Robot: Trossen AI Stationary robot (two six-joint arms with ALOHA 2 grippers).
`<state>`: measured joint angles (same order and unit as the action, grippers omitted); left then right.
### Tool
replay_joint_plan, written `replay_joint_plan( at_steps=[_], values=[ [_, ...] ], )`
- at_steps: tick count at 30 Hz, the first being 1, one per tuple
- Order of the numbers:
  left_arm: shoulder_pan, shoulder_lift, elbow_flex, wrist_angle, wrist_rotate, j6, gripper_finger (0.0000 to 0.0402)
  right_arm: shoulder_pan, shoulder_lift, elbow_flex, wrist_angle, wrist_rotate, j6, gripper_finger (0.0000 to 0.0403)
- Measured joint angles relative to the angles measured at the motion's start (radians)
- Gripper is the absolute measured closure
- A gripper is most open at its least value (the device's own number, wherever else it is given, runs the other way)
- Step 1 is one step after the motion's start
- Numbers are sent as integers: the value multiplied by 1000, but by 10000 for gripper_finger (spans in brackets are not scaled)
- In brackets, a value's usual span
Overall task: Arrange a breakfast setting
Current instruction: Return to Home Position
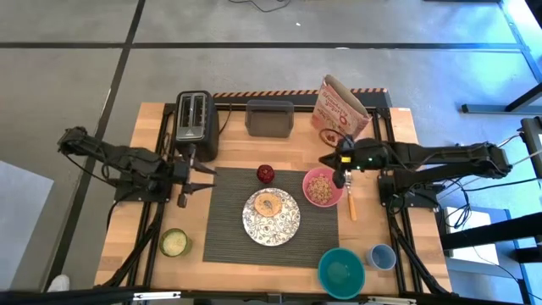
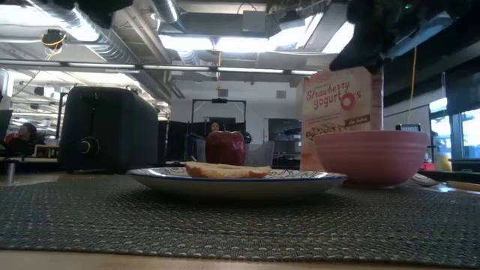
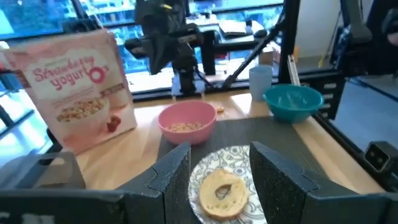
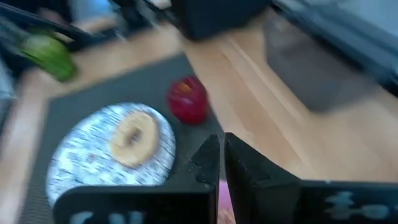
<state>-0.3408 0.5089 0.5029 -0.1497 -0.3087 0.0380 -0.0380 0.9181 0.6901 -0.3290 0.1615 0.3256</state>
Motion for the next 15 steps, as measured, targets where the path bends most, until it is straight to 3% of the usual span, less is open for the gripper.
replay_joint_plan(
  at_steps=[9,15],
  values=[
    [0,-107,-94,11,38,-2,242,-1,-243,-242,357,-122,-124,386],
    [0,-112,-165,73,31,-59,242,-1,-423,-366,437,-123,-148,386]
  ],
)
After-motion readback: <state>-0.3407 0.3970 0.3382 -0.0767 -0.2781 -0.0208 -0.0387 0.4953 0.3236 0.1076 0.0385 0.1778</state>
